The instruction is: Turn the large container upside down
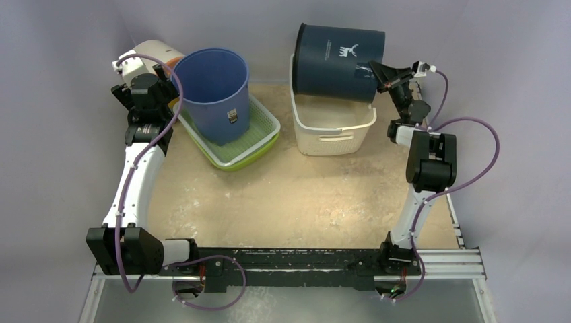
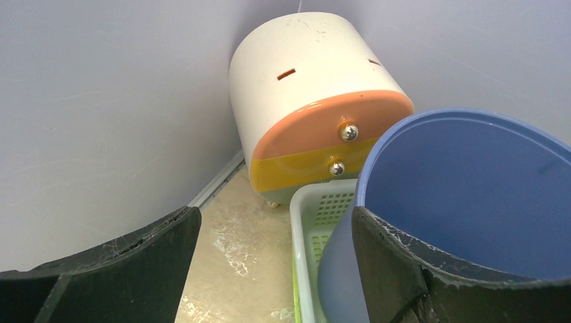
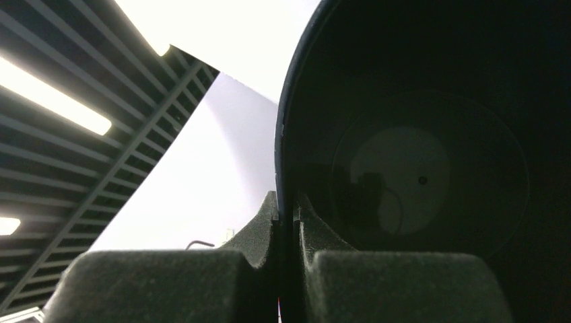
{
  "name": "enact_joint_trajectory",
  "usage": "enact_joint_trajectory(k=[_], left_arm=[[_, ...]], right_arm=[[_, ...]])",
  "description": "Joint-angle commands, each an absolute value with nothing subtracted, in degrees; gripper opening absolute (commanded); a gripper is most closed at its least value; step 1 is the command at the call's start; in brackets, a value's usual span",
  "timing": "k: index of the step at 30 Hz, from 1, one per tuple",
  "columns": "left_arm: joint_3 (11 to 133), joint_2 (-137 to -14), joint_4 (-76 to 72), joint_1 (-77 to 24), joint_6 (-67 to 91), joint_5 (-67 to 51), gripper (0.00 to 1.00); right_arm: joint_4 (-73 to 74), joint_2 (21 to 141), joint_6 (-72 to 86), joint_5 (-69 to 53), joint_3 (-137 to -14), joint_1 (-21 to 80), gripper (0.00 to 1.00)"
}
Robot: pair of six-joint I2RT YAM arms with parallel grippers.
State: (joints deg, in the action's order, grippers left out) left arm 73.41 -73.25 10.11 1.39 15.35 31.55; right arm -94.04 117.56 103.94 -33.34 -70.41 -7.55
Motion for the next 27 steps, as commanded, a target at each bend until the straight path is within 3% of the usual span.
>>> enact_joint_trajectory(k=[1,9,19,27], left_arm=[[76.13,-71.96,9.05,1.71,13.69,32.42,0.83],[76.7,-72.49,8.61,1.73,13.73,32.22,0.83],[76.63,-73.28,8.18,1.72,14.56,31.05,0.83],[76.84,-73.78,7.88,1.75,14.68,30.85,0.83]], right_arm=[[-117.41,121.04,109.73,-42.55,-74.39,-5.45,0.0],[-117.34,118.52,113.53,-40.09,-86.87,-7.09,0.0],[-116.68,114.68,116.03,-32.97,-88.36,-14.64,0.0],[-116.54,116.17,118.4,-30.86,-96.48,-18.36,0.0]])
